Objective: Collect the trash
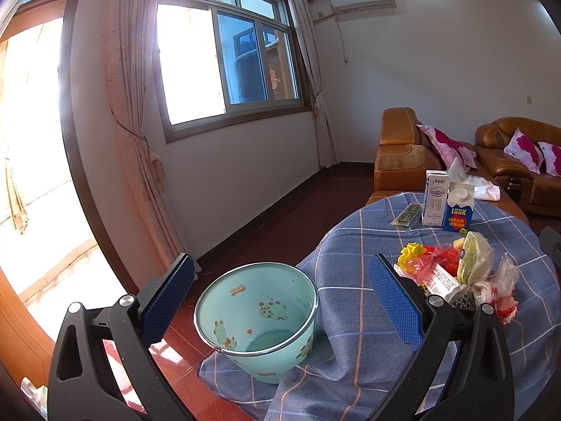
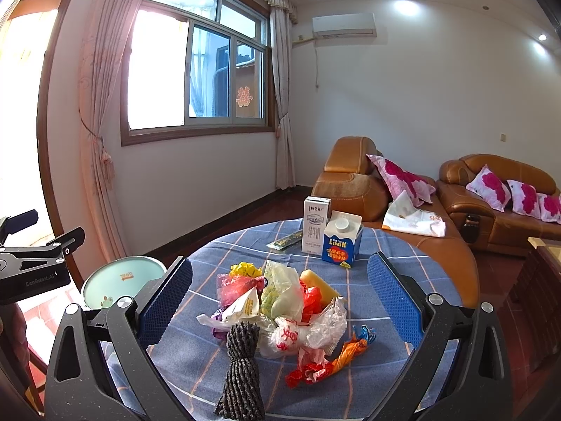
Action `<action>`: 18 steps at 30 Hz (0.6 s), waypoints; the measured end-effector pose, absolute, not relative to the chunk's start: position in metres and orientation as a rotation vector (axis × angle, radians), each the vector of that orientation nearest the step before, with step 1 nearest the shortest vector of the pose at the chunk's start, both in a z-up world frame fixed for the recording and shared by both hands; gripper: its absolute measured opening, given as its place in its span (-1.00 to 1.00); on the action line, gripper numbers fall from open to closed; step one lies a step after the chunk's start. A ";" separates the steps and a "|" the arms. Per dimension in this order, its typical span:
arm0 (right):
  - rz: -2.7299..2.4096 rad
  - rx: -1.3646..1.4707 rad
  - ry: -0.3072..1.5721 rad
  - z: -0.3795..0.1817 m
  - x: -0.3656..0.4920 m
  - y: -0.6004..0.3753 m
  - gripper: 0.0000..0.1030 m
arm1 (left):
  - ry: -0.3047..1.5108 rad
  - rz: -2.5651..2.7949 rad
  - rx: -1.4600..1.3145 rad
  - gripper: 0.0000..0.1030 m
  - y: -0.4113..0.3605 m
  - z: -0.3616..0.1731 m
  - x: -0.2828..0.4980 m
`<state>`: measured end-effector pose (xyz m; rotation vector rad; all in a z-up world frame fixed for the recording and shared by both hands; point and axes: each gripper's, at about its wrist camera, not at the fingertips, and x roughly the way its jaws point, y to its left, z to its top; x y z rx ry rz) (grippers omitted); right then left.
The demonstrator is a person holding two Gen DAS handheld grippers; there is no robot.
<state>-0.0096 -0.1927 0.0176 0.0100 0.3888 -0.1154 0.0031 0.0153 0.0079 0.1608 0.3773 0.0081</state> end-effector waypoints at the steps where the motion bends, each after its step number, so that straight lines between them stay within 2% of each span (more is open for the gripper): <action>1: -0.116 0.009 0.389 0.018 -0.010 -0.192 0.91 | 0.377 0.009 0.161 0.88 0.016 0.008 0.003; 18: -0.114 0.007 0.388 0.020 -0.009 -0.192 0.91 | 0.375 0.010 0.162 0.88 0.015 0.008 0.003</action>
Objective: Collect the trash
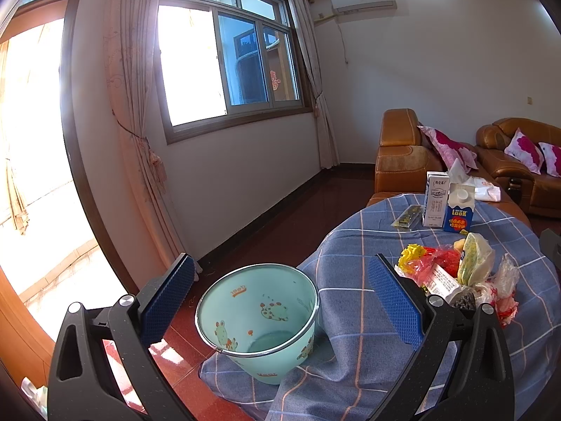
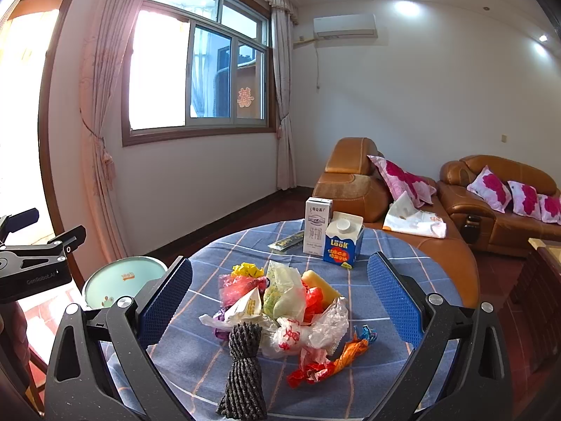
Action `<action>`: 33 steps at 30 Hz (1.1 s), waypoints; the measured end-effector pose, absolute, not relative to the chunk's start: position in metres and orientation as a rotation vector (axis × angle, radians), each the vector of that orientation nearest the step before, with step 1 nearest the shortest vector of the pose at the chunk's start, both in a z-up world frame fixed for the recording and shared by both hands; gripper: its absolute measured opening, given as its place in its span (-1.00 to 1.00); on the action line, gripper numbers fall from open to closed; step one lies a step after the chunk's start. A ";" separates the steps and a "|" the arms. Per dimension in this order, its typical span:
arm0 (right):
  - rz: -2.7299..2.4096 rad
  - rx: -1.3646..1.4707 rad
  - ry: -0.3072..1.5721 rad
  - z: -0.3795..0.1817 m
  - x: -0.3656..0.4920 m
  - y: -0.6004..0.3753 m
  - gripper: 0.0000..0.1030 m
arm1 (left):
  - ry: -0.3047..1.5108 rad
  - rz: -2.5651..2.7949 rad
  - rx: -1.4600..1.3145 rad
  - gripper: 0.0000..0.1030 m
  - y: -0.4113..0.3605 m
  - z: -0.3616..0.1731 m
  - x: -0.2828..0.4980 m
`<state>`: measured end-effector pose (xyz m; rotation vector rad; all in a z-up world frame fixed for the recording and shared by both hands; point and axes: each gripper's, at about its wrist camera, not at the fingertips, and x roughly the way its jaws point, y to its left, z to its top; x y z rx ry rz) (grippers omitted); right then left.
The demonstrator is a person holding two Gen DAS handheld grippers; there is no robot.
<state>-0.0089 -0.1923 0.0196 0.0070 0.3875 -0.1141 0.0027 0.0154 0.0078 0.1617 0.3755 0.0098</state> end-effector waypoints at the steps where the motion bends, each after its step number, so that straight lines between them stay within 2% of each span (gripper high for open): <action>1: -0.113 0.007 0.387 0.019 -0.009 -0.192 0.91 | 0.376 0.010 0.162 0.88 0.015 0.008 0.003; 15: -0.223 0.028 0.405 0.007 -0.002 -0.218 0.91 | 0.440 -0.001 0.192 0.88 0.001 -0.020 0.016; 23: -0.303 0.001 0.468 -0.028 0.001 -0.245 0.90 | 0.503 -0.083 0.207 0.88 -0.033 -0.057 0.018; 33: -0.416 0.022 0.556 -0.077 -0.039 -0.290 0.90 | 0.545 -0.247 0.247 0.88 -0.099 -0.087 0.002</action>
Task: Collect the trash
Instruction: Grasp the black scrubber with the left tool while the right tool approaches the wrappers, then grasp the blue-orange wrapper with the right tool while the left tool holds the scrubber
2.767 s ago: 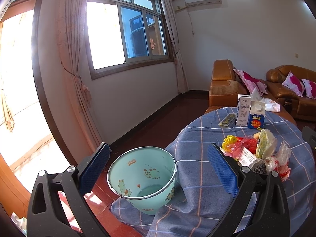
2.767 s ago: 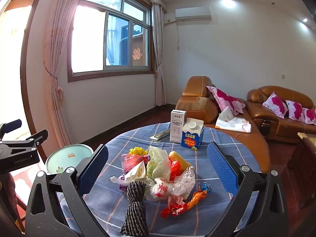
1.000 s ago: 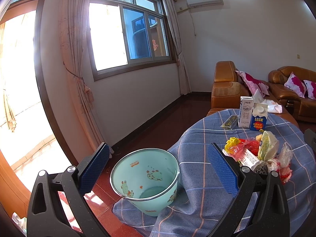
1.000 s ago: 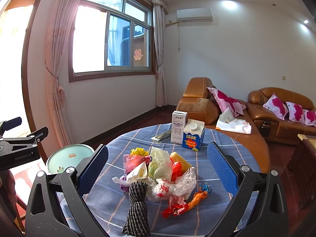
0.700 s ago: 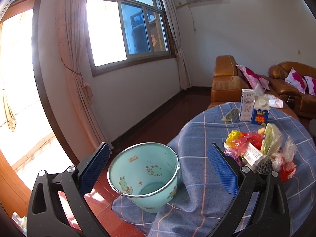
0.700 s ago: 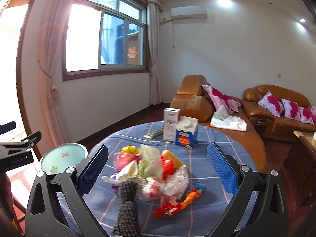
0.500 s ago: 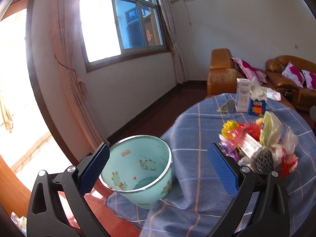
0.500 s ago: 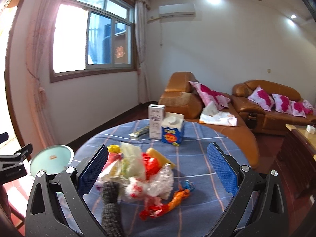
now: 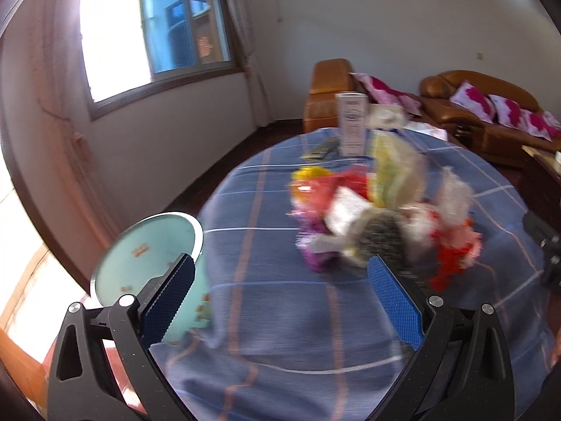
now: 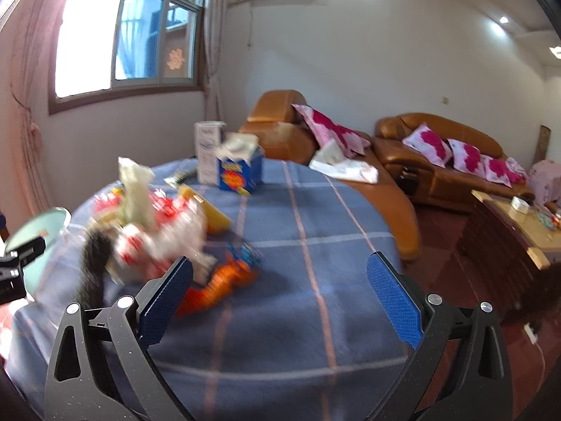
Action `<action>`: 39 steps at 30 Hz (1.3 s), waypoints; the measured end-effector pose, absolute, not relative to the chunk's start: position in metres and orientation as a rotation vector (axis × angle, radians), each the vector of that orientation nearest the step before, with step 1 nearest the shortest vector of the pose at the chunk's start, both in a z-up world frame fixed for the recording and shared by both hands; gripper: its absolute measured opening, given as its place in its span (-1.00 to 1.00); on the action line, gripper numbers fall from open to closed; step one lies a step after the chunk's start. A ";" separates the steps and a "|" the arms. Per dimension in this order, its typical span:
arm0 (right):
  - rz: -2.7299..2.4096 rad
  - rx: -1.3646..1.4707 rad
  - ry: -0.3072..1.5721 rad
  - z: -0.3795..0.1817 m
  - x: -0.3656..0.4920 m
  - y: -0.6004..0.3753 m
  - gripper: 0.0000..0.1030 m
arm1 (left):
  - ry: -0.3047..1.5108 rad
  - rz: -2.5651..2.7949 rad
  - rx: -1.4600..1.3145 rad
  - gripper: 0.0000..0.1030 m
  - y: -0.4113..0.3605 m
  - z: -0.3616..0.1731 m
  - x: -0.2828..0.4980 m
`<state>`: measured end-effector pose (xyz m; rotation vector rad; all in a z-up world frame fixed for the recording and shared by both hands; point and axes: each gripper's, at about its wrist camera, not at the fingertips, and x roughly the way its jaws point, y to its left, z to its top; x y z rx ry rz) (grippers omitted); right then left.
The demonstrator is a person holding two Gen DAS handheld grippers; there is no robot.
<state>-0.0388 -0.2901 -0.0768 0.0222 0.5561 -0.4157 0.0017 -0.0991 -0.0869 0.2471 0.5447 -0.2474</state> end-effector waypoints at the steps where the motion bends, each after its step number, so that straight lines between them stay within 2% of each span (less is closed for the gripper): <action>1: -0.437 0.025 0.565 -0.082 -0.046 -0.297 0.90 | 0.543 -0.266 0.261 0.88 -0.109 -0.089 -0.002; 11: -0.511 0.096 0.597 -0.118 -0.063 -0.337 0.90 | 0.602 -0.360 0.354 0.85 -0.155 -0.123 -0.013; 12: -0.510 0.108 0.599 -0.120 -0.063 -0.340 0.90 | 0.620 -0.381 0.353 0.69 -0.157 -0.128 -0.012; 13: -0.507 0.119 0.599 -0.121 -0.063 -0.342 0.90 | 0.639 -0.403 0.347 0.41 -0.157 -0.130 -0.012; 14: -0.504 0.123 0.600 -0.121 -0.063 -0.343 0.90 | 0.659 -0.427 0.343 0.27 -0.157 -0.134 -0.008; 16: -0.500 0.128 0.594 -0.120 -0.064 -0.345 0.89 | 0.677 -0.488 0.330 -0.43 -0.159 -0.136 -0.011; 17: -0.499 0.132 0.590 -0.120 -0.064 -0.347 0.89 | 0.681 -0.518 0.324 -0.59 -0.159 -0.137 -0.013; 19: -0.491 0.138 0.587 -0.119 -0.064 -0.349 0.88 | 0.672 -0.549 0.325 -0.75 -0.155 -0.132 -0.020; 24: -0.476 0.134 0.585 -0.115 -0.065 -0.349 0.85 | 0.613 -0.590 0.322 -0.78 -0.143 -0.110 -0.036; 26: -0.462 0.133 0.588 -0.113 -0.059 -0.348 0.79 | 0.577 -0.579 0.319 -0.79 -0.137 -0.099 -0.040; 28: -0.436 0.134 0.596 -0.109 -0.052 -0.346 0.63 | 0.552 -0.561 0.313 -0.79 -0.131 -0.090 -0.041; 31: -0.385 0.108 0.623 -0.105 -0.033 -0.337 0.58 | 0.507 -0.491 0.317 -0.79 -0.117 -0.078 -0.033; 33: -0.354 0.093 0.635 -0.103 -0.019 -0.332 0.49 | 0.511 -0.444 0.309 -0.78 -0.106 -0.078 -0.022; 39: -0.293 0.054 0.689 -0.102 0.020 -0.321 0.40 | 0.549 -0.318 0.279 -0.78 -0.072 -0.082 0.008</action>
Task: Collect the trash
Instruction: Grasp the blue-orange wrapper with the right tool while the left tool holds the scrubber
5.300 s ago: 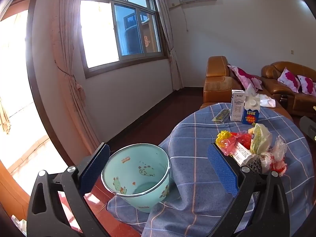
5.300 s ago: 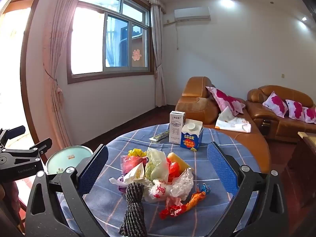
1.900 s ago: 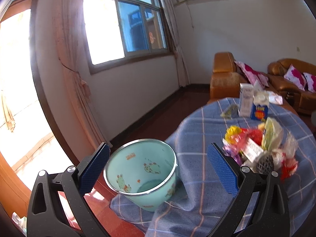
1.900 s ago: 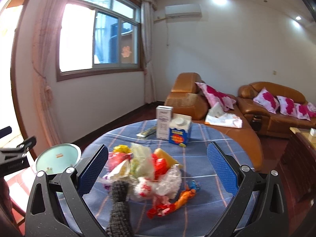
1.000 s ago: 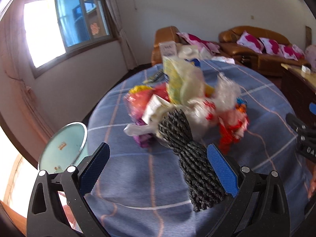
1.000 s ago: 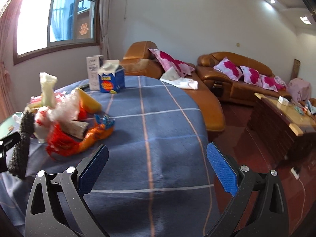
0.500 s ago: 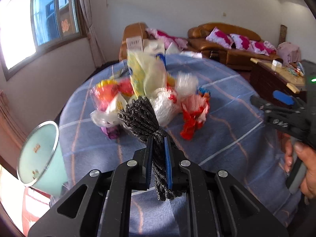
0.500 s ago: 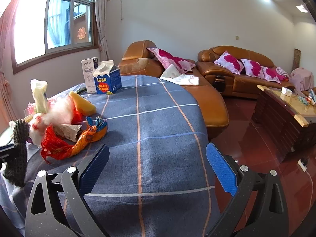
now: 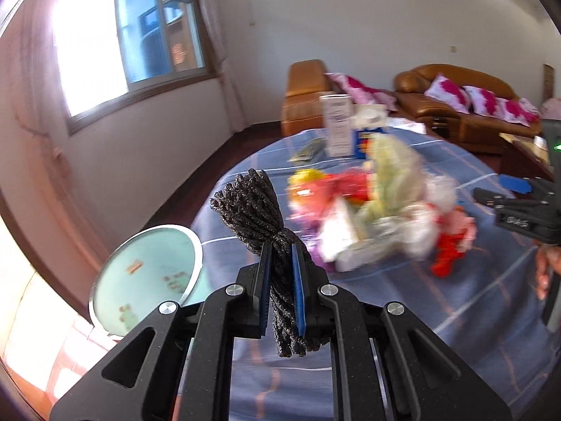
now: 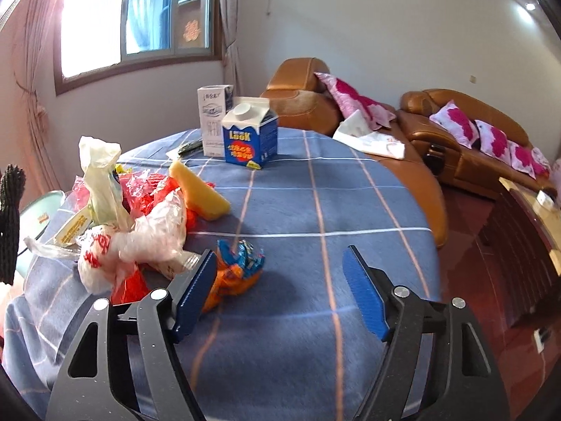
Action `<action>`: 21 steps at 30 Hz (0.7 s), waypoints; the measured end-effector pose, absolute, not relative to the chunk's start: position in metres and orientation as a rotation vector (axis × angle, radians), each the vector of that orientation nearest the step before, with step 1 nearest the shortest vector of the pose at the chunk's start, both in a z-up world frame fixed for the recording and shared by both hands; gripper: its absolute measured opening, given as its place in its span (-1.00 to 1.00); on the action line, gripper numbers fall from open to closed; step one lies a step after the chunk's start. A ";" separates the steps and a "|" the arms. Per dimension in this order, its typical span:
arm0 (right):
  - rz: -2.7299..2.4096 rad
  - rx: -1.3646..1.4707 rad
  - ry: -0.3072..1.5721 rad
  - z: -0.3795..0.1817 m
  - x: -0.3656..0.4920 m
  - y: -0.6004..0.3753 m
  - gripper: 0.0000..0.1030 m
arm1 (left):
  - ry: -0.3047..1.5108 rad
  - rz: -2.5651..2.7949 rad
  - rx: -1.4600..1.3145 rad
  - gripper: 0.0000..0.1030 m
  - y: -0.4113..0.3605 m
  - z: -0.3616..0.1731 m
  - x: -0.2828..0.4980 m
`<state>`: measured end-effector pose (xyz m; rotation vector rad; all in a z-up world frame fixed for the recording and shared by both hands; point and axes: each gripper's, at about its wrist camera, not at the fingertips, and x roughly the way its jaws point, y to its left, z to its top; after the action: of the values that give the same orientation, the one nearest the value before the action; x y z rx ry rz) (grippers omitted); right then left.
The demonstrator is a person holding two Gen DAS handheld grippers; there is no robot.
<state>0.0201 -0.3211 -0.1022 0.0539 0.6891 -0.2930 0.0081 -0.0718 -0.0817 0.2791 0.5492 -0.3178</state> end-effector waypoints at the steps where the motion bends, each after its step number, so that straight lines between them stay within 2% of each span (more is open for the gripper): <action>1: -0.293 0.056 0.688 -0.102 0.019 -0.321 0.40 | 0.550 -0.303 0.274 -0.78 -0.067 -0.082 0.011; 6: -0.298 0.030 0.724 -0.109 0.027 -0.317 0.38 | 0.572 -0.284 0.263 -0.78 -0.058 -0.086 0.018; 13: -0.214 0.062 0.848 -0.126 0.063 -0.328 0.23 | 0.577 -0.285 0.268 -0.78 -0.055 -0.092 0.023; 14: -0.196 0.067 0.868 -0.129 0.065 -0.328 0.18 | 0.579 -0.282 0.267 -0.78 -0.054 -0.093 0.024; 16: -0.158 0.078 0.897 -0.135 0.065 -0.328 -0.20 | 0.584 -0.279 0.266 -0.78 -0.052 -0.095 0.026; 19: -0.116 0.091 0.897 -0.134 0.062 -0.326 -0.51 | 0.585 -0.276 0.266 -0.78 -0.053 -0.094 0.027; 21: -0.090 0.119 0.896 -0.131 0.059 -0.326 -0.63 | 0.579 -0.272 0.264 -0.78 -0.053 -0.091 0.027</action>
<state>0.0590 -0.3255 -0.1311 0.1187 0.8963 -0.0904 0.0271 -0.0531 -0.0907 0.2643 0.5795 -0.2722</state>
